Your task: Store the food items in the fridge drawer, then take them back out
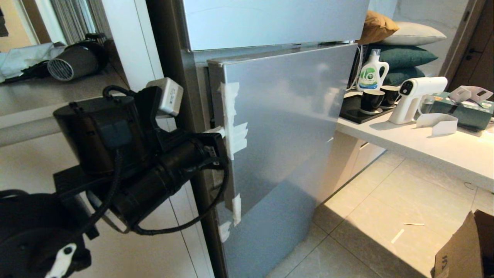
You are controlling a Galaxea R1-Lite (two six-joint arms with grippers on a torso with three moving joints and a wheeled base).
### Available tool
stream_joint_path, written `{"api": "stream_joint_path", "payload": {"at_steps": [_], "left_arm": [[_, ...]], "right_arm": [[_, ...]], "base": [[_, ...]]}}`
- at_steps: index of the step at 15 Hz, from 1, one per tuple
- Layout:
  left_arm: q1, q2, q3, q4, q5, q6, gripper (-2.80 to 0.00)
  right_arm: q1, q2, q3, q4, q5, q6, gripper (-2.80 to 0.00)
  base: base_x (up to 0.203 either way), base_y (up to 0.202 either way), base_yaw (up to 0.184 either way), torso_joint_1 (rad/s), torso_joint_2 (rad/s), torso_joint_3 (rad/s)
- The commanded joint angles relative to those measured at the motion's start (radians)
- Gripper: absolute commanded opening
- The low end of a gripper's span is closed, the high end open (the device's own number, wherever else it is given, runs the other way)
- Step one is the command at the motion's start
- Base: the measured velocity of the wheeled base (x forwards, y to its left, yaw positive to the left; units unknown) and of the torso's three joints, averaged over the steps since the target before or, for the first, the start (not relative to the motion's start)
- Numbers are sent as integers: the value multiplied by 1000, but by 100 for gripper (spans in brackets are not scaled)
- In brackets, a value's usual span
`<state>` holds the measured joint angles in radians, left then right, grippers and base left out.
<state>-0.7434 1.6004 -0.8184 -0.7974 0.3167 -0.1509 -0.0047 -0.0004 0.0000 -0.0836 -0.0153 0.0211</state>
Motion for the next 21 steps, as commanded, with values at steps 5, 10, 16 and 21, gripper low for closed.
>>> {"api": "stream_joint_path", "payload": {"at_steps": [5,10,16,21], "left_arm": [[-82,0,28,-5,2,-1,-280],[-174,11,52,-5,4,-1,-280],[-263,77,5,-6,5,4,-280],[-217,68,4,-7,44,19,-280]], "right_arm": [[0,-1,31,-1,1,0,-280],[0,-1,31,-1,1,0,-280],[0,-1,31,-1,1,0,-280],[0,-1,31,-1,1,0,-280]], "base": [[0,0,0,0,0,0],[0,0,0,0,0,0],[0,0,0,0,0,0],[0,0,0,0,0,0]]}}
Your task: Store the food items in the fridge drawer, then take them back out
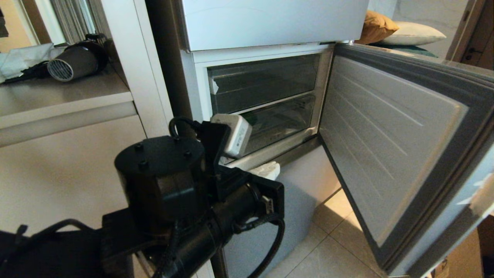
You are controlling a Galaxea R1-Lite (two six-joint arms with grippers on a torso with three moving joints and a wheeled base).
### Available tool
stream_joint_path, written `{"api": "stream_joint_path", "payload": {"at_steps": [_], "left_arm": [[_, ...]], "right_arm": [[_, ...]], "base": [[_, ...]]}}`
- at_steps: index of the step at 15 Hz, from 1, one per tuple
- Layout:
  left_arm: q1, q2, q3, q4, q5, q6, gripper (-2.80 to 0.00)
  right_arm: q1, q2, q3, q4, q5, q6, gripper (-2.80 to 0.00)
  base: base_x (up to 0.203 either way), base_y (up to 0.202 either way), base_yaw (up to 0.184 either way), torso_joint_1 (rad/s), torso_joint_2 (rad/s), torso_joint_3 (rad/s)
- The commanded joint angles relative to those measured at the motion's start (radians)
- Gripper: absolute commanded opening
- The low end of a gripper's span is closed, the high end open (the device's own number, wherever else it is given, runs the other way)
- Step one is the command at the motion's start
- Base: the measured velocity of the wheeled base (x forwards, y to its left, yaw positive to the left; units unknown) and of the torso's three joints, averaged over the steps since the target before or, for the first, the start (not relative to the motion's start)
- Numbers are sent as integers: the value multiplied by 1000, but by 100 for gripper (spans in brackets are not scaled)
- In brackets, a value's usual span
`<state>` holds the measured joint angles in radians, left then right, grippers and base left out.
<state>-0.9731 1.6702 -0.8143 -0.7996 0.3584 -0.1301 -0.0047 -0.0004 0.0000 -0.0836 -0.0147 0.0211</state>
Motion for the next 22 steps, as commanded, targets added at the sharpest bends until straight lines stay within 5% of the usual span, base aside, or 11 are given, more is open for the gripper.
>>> {"api": "stream_joint_path", "payload": {"at_steps": [1,7,12,18,22], "left_arm": [[49,-6,0,-5,12,2,-280],[311,-107,-7,0,6,17,-280],[339,-159,31,-3,-3,17,-280],[536,-579,139,16,34,58,-280],[894,-932,392,112,58,75,-280]], "right_arm": [[0,-1,31,-1,0,0,-280],[0,-1,31,-1,-1,0,-280],[0,-1,31,-1,-1,-1,-280],[0,-1,31,-1,-1,-1,-280],[0,-1,31,-1,1,-1,-280]], "base": [[0,0,0,0,0,0],[0,0,0,0,0,0],[0,0,0,0,0,0],[0,0,0,0,0,0],[0,0,0,0,0,0]]}}
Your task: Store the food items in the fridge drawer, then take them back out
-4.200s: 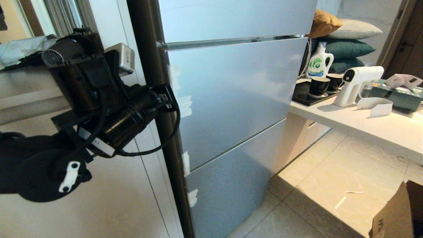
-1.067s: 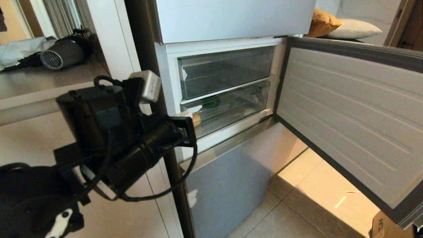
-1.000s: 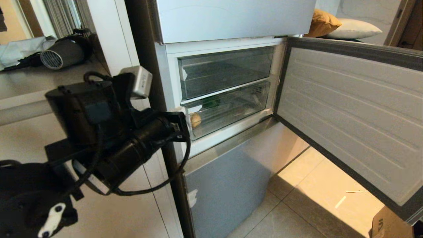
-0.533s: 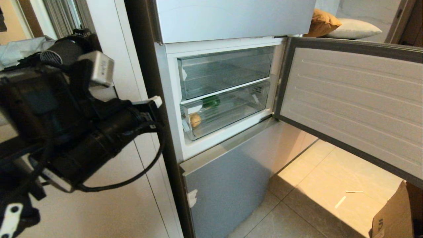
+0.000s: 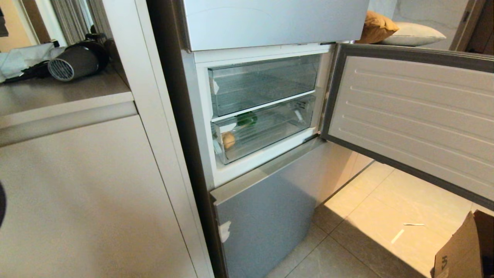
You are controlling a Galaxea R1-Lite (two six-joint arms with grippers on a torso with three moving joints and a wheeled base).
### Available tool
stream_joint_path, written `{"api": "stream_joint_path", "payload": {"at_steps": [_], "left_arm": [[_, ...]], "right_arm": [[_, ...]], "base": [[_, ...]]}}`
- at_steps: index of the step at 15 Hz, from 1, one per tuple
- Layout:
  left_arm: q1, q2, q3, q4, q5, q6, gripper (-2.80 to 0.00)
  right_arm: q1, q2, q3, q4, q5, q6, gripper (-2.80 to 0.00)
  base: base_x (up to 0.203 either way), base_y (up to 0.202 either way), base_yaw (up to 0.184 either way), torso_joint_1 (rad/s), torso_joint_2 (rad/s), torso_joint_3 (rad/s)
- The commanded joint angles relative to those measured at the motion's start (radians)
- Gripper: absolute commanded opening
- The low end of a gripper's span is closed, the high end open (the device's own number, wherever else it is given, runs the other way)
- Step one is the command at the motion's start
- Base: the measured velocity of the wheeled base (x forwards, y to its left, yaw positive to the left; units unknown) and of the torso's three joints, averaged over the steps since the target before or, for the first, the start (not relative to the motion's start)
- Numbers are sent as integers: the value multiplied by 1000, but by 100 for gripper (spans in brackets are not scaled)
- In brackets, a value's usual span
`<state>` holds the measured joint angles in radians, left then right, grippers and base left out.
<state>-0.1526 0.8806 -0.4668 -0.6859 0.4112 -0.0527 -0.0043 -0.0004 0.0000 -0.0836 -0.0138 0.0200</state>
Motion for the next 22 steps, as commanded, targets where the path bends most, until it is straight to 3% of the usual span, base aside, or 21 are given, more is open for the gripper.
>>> {"api": "stream_joint_path", "payload": {"at_steps": [1,3,5,8,9,11,12,15,16,20,22], "left_arm": [[171,-203,99,34,-17,11,-280],[326,-328,185,100,-102,47,-280],[427,-458,248,182,-229,74,-280],[496,-604,352,365,-477,103,-280],[502,-603,394,414,-512,110,-280],[505,-603,454,518,-512,160,-280],[505,-603,466,572,-479,175,-280],[493,-576,454,728,-432,179,-280],[463,-527,452,730,-434,179,-280],[182,-554,452,731,-451,155,-280],[151,-694,451,732,-446,150,-280]], "right_arm": [[-2,-1,31,-1,0,0,-280],[0,-1,31,-1,0,0,-280],[0,-1,31,-1,0,0,-280],[0,-1,31,-1,0,0,-280],[0,-1,31,-1,0,0,-280],[0,-1,31,-1,0,0,-280],[0,-1,31,-1,0,0,-280],[0,-1,31,-1,0,0,-280],[0,-1,31,-1,0,0,-280],[0,-1,31,-1,0,0,-280],[0,-1,31,-1,0,0,-280]], "base": [[0,0,0,0,0,0],[0,0,0,0,0,0],[0,0,0,0,0,0],[0,0,0,0,0,0],[0,0,0,0,0,0],[0,0,0,0,0,0],[0,0,0,0,0,0],[0,0,0,0,0,0],[0,0,0,0,0,0],[0,0,0,0,0,0],[0,0,0,0,0,0]]}}
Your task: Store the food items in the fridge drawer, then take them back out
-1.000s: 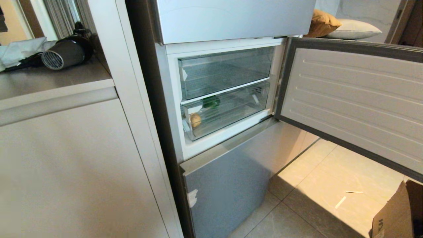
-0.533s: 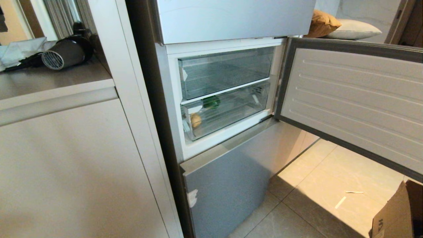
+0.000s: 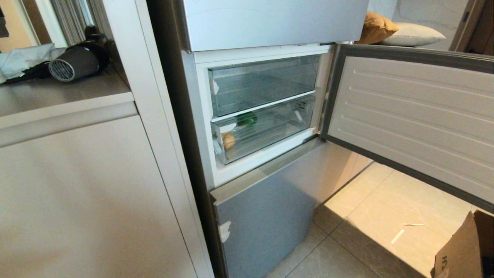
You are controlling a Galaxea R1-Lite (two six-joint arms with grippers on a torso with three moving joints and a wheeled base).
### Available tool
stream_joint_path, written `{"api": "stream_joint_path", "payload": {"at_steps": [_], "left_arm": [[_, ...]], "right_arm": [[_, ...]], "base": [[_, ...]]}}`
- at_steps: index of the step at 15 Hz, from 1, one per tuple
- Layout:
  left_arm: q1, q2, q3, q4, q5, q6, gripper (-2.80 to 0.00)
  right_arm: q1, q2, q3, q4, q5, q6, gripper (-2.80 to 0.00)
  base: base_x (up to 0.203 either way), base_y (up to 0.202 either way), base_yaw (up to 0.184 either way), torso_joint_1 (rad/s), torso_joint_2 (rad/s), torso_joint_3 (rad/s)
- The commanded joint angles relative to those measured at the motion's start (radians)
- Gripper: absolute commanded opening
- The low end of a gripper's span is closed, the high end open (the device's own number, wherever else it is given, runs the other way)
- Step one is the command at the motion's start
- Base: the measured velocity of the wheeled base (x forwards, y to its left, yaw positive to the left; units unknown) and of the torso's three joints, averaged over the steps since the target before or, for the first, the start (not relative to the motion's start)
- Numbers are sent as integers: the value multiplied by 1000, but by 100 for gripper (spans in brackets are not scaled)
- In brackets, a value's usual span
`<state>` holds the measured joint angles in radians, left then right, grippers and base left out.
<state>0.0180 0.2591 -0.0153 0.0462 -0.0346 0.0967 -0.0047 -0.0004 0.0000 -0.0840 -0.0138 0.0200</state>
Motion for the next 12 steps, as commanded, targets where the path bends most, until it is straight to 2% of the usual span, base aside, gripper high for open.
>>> {"api": "stream_joint_path", "payload": {"at_steps": [1,3,4,8,11,12], "left_arm": [[-18,-146,-1,3,8,-1,-280],[-17,-250,2,-8,21,-1,-280],[-17,-258,14,-41,27,-4,-280],[-16,-258,15,-33,25,-5,-280],[-18,-258,15,-34,16,43,-280],[-18,-258,15,-34,13,38,-280]], "right_arm": [[0,-1,31,0,0,0,-280],[-1,-1,31,0,0,0,-280],[0,-1,31,0,0,0,-280],[0,-1,31,0,0,0,-280],[0,-1,31,0,0,0,-280],[-1,-1,31,0,0,0,-280]], "base": [[0,0,0,0,0,0],[0,0,0,0,0,0],[0,0,0,0,0,0],[0,0,0,0,0,0],[0,0,0,0,0,0],[0,0,0,0,0,0]]}}
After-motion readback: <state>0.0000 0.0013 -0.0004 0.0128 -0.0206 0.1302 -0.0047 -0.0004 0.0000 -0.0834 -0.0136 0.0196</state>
